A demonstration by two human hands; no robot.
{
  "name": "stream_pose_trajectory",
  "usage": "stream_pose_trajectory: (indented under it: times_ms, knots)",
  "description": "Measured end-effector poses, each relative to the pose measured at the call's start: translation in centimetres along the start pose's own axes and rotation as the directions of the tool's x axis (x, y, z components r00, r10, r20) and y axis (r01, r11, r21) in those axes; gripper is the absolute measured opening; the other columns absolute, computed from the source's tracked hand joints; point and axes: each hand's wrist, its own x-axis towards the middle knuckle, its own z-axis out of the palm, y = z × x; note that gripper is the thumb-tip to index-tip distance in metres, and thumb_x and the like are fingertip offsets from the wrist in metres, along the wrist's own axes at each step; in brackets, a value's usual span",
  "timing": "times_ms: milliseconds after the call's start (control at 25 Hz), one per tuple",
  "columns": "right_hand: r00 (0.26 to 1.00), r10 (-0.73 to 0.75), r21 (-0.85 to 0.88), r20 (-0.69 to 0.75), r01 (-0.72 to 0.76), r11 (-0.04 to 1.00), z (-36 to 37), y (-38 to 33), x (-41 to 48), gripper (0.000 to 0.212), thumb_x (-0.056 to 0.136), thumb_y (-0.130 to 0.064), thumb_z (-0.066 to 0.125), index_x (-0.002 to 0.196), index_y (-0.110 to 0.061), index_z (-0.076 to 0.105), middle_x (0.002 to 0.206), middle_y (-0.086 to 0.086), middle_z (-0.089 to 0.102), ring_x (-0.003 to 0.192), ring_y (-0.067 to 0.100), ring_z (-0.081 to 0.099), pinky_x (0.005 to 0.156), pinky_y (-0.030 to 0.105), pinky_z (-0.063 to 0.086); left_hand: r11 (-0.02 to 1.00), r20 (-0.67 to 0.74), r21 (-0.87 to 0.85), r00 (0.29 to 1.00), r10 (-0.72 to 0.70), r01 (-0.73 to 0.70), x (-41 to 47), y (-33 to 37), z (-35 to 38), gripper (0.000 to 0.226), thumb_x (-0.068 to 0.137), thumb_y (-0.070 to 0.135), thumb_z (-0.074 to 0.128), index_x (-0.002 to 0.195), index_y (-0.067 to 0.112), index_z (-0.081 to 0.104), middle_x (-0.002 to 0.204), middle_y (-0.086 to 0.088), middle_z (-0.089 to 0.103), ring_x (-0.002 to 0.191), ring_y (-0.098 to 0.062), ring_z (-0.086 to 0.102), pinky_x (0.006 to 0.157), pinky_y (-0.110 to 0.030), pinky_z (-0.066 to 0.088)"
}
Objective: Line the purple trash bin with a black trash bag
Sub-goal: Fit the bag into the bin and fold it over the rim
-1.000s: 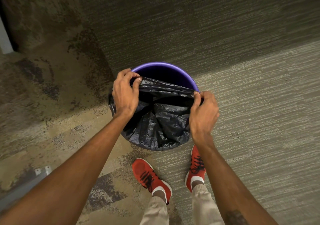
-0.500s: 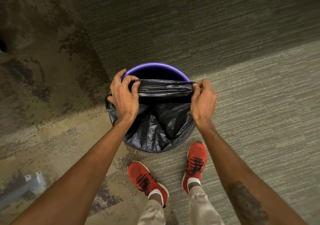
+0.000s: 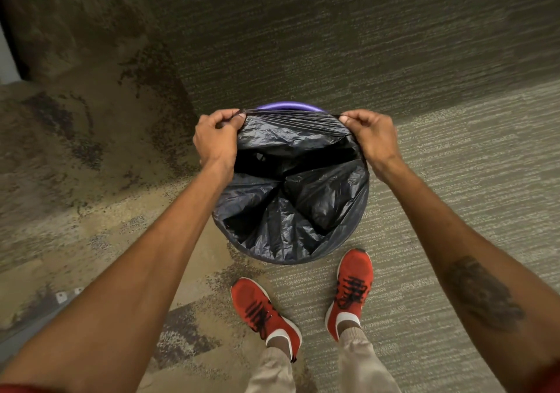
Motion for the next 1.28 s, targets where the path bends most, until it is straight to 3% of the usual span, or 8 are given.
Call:
stream_pose_trajectory:
  times_ms: [160, 320, 400, 520, 720, 840, 1000, 1280]
  knots:
    - [0.988, 0.078, 0.161, 0.136, -0.100, 0.982, 0.0, -0.6, 0.9, 0.010, 0.094, -0.011, 0.068, 0.087, -0.015, 0.074, 0.073, -0.007, 0.075, 0.065, 0.004, 0.065, 0.070, 0.020, 0.055, 0.901, 0.180, -0.251, 0.932, -0.314, 0.353, 1.5, 0.6, -0.6, 0.027, 0.070, 0.016, 0.082, 0.096, 0.011, 0.080, 0.101, -0.008, 0.078, 0.093, -0.026, 0.074, 0.088, -0.043, 0.061]
    - [0.963, 0.146, 0.253, 0.227, -0.203, 0.946, 0.0, -0.9, 1.9, 0.013, 0.095, -0.011, 0.067, 0.084, -0.014, 0.073, 0.067, -0.008, 0.076, 0.058, 0.003, 0.067, 0.060, 0.017, 0.056, 0.792, 0.475, -0.147, 0.745, -0.468, 0.592, 3.5, 0.9, -1.7, 0.036, 0.078, 0.021, 0.079, 0.111, 0.008, 0.072, 0.106, -0.007, 0.074, 0.078, -0.022, 0.070, 0.060, -0.032, 0.062]
    - [0.944, 0.184, 0.292, 0.275, -0.265, 0.919, -0.1, -0.8, 2.2, 0.010, 0.095, -0.013, 0.067, 0.087, -0.013, 0.074, 0.071, -0.004, 0.078, 0.060, 0.006, 0.070, 0.059, 0.019, 0.058, 0.815, 0.513, -0.087, 0.727, -0.456, 0.573, 3.8, 0.8, -2.0, 0.017, 0.083, 0.025, 0.078, 0.097, 0.016, 0.073, 0.089, -0.001, 0.075, 0.072, -0.016, 0.071, 0.060, -0.027, 0.060]
    - [0.916, 0.202, 0.295, 0.347, -0.311, 0.903, 0.0, -0.6, 2.6, 0.013, 0.095, -0.018, 0.067, 0.086, -0.014, 0.076, 0.076, 0.000, 0.079, 0.063, 0.009, 0.072, 0.060, 0.021, 0.059, 0.863, 0.498, -0.127, 0.784, -0.370, 0.488, 3.7, 0.4, -2.2, 0.006, 0.088, 0.019, 0.074, 0.093, 0.016, 0.072, 0.063, 0.004, 0.076, 0.053, -0.007, 0.071, 0.045, -0.019, 0.053]
    - [0.845, 0.209, 0.269, 0.493, -0.376, 0.887, 0.0, -0.8, 3.6, 0.016, 0.096, -0.023, 0.065, 0.085, -0.014, 0.074, 0.078, 0.004, 0.077, 0.065, 0.013, 0.071, 0.064, 0.025, 0.061, 0.862, 0.491, -0.254, 0.826, -0.277, 0.440, 3.8, -1.3, -1.7, 0.013, 0.089, 0.020, 0.073, 0.099, 0.012, 0.072, 0.086, -0.006, 0.075, 0.071, -0.016, 0.072, 0.066, -0.026, 0.062]
    - [0.820, 0.272, 0.214, 0.504, -0.423, 0.880, 0.5, -1.1, 3.9, 0.012, 0.095, -0.018, 0.066, 0.092, -0.008, 0.071, 0.084, 0.010, 0.076, 0.072, 0.019, 0.071, 0.070, 0.031, 0.063, 0.847, 0.561, -0.233, 0.778, -0.284, 0.478, 4.1, -1.9, -1.4, 0.014, 0.093, 0.023, 0.068, 0.102, 0.013, 0.069, 0.095, -0.009, 0.071, 0.079, -0.019, 0.068, 0.078, -0.031, 0.059]
    - [0.825, 0.309, 0.181, 0.473, -0.434, 0.883, 1.0, -0.8, 4.3, 0.012, 0.095, -0.016, 0.065, 0.089, -0.008, 0.073, 0.076, 0.007, 0.078, 0.066, 0.018, 0.074, 0.059, 0.028, 0.062, 0.842, 0.629, -0.184, 0.719, -0.296, 0.508, 5.2, -2.6, -1.2, 0.013, 0.097, 0.023, 0.062, 0.092, 0.013, 0.067, 0.092, -0.009, 0.070, 0.079, -0.019, 0.066, 0.087, -0.037, 0.056]
    - [0.809, 0.397, 0.135, 0.434, -0.494, 0.859, 1.2, 1.3, 5.5, 0.029, 0.095, -0.010, 0.061, 0.072, -0.014, 0.079, 0.071, 0.007, 0.075, 0.062, 0.020, 0.072, 0.056, 0.029, 0.061, 0.872, 0.583, -0.151, 0.754, -0.302, 0.465, 6.2, -4.9, -0.9, 0.015, 0.095, 0.026, 0.066, 0.087, 0.014, 0.071, 0.072, -0.004, 0.075, 0.057, -0.013, 0.070, 0.054, -0.026, 0.060]
